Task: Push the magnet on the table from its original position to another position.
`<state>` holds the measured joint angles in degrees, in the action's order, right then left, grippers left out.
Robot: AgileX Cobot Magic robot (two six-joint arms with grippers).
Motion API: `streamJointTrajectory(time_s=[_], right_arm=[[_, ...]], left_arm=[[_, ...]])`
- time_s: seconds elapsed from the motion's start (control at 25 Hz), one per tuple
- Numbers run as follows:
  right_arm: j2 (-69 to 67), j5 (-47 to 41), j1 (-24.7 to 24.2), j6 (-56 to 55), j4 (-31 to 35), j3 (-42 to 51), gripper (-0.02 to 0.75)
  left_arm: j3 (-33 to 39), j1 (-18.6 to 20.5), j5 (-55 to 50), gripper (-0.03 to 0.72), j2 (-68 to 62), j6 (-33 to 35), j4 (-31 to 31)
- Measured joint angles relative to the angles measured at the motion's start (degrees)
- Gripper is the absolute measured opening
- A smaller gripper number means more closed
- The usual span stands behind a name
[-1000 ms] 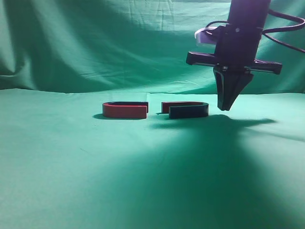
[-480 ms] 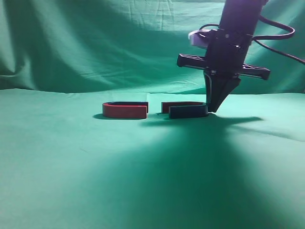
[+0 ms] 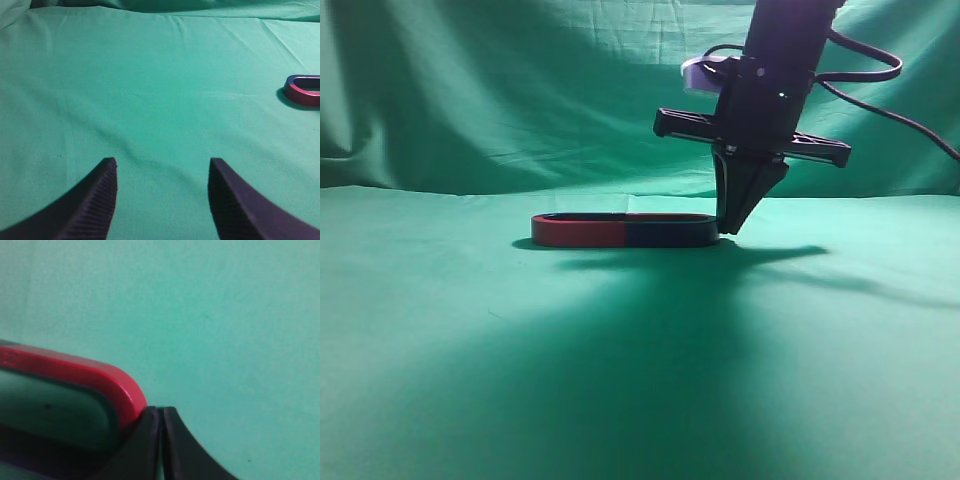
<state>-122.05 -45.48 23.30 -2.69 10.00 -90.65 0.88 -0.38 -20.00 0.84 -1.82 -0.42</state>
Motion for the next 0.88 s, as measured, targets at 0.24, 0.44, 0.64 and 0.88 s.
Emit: streamJointTrajectory(time_s=[0.24,0.44,0.64,0.88], right_arm=[[0.3,-5.8,0.0,0.0,-0.8,-3.0,0.000],[4.4,-15.2,0.1,0.0,-1.2,-9.8,0.000],[13.2,-20.0,0.2,0.0,-1.3,-12.0,0.000],[25.7,-24.9,0.2,0.0,-1.7,-12.2,0.000]], left_arm=[[0.0,0.0,0.0,0.372,0.0,0.0,0.0],[0.0,0.0,0.0,0.372,0.0,0.0,0.0],[0.0,0.0,0.0,0.372,0.0,0.0,0.0],[0.0,0.0,0.0,0.372,0.0,0.0,0.0]])
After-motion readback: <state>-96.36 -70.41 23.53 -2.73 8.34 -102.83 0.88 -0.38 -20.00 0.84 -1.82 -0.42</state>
